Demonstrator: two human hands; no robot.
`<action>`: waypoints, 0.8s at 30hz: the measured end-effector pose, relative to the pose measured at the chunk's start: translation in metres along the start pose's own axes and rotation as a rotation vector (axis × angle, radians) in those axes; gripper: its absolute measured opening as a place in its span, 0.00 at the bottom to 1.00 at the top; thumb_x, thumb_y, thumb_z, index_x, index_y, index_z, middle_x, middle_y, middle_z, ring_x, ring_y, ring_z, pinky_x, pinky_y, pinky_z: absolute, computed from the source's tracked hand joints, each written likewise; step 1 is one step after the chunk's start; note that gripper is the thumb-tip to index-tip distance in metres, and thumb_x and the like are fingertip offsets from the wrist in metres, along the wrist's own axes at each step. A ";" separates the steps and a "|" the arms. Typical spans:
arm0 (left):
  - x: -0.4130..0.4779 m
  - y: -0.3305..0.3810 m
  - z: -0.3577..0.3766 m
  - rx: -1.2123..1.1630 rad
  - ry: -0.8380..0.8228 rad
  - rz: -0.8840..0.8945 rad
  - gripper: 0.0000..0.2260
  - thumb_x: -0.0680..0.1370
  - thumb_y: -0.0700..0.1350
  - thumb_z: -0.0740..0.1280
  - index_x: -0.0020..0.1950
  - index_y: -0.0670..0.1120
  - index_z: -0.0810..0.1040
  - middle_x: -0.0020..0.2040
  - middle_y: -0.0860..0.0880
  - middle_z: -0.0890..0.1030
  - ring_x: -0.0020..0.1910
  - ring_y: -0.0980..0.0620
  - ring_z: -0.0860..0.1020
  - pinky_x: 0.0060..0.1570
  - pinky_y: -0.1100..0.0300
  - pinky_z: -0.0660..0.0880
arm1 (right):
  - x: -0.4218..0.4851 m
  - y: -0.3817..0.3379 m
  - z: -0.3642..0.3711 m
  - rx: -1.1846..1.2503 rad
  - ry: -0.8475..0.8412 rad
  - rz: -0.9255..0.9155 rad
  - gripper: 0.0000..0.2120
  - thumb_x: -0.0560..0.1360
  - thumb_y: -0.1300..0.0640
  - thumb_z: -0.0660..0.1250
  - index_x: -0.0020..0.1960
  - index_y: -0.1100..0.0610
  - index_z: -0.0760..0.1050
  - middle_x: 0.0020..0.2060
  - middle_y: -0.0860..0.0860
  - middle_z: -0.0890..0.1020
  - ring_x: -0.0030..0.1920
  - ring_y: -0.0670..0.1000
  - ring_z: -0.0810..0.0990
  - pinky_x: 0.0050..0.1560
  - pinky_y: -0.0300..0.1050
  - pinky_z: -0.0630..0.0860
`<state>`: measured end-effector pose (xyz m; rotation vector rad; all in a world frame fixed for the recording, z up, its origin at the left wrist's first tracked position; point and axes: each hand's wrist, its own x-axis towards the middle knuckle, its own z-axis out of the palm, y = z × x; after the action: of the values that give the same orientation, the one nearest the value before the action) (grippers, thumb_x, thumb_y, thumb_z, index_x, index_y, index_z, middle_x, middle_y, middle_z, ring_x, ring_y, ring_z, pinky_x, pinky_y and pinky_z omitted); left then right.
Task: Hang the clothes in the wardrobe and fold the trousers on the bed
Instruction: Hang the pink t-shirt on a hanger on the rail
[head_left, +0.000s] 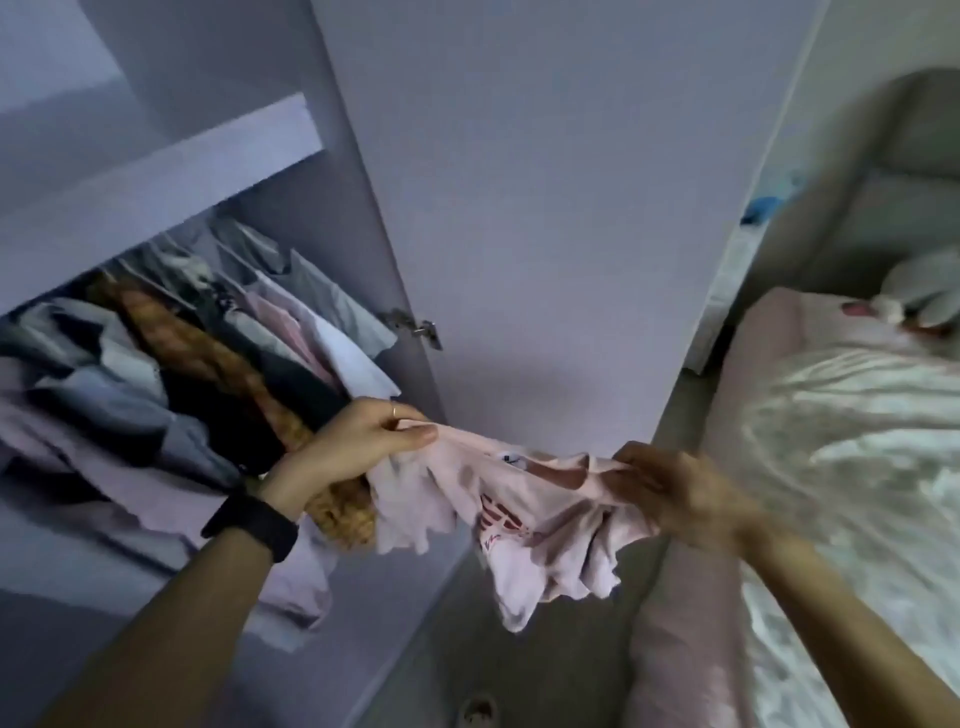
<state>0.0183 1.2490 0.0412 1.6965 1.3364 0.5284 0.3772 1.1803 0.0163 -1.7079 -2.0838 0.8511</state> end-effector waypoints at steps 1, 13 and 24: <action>-0.016 -0.006 -0.011 0.001 0.063 -0.039 0.04 0.78 0.44 0.73 0.46 0.50 0.87 0.41 0.53 0.86 0.41 0.59 0.81 0.44 0.64 0.75 | 0.013 -0.011 0.008 -0.010 0.023 -0.090 0.10 0.79 0.41 0.64 0.47 0.46 0.77 0.35 0.42 0.80 0.38 0.45 0.78 0.39 0.34 0.71; -0.125 -0.019 -0.130 0.476 0.553 -0.178 0.07 0.78 0.48 0.72 0.54 0.49 0.86 0.43 0.57 0.83 0.41 0.66 0.76 0.39 0.75 0.67 | 0.143 -0.167 0.048 -0.073 0.117 -0.372 0.11 0.83 0.45 0.59 0.54 0.50 0.75 0.45 0.54 0.84 0.50 0.62 0.81 0.45 0.51 0.75; -0.163 -0.012 -0.192 -0.051 0.497 -0.098 0.12 0.75 0.42 0.75 0.56 0.55 0.86 0.52 0.52 0.87 0.54 0.56 0.84 0.51 0.68 0.77 | 0.189 -0.230 0.006 -0.042 0.281 -0.573 0.08 0.80 0.48 0.67 0.54 0.51 0.80 0.48 0.48 0.82 0.45 0.52 0.79 0.48 0.45 0.75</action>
<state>-0.1896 1.1703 0.1607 1.5007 1.7266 0.9609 0.1509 1.3359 0.1307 -1.0661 -2.2160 0.3691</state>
